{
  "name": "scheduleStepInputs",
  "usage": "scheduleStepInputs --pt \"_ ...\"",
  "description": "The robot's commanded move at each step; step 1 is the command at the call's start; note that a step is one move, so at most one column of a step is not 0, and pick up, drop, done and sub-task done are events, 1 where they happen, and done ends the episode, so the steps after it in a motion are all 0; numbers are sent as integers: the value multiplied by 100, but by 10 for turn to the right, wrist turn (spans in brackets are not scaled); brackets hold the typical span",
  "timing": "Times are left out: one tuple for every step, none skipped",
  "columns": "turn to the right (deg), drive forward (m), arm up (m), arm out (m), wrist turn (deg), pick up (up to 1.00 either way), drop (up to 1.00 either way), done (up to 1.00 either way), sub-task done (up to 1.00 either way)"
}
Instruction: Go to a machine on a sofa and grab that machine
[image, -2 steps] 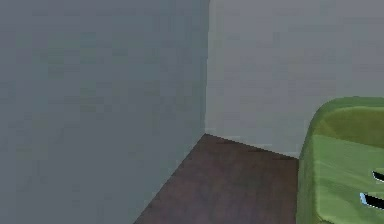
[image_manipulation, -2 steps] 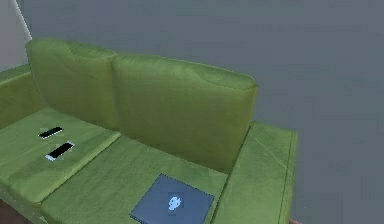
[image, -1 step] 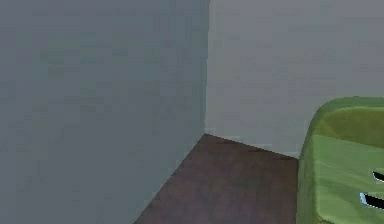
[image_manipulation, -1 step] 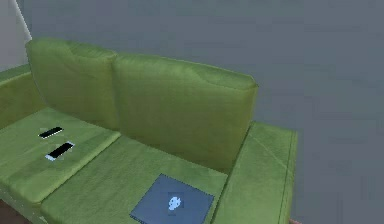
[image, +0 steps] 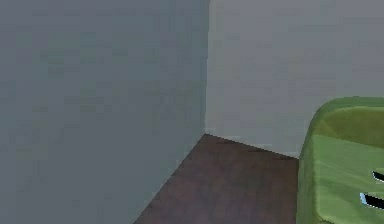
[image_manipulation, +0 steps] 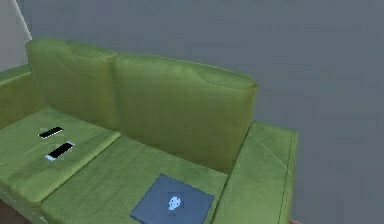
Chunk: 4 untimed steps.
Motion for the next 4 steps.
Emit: scheduleStepInputs --pt "0 0 0 8 0 0 0 0 0" --pt "0 0 0 0 450 0 0 0 0" --pt "0 0 0 0 450 0 0 0 0" --pt "0 0 0 0 450 0 0 0 0"
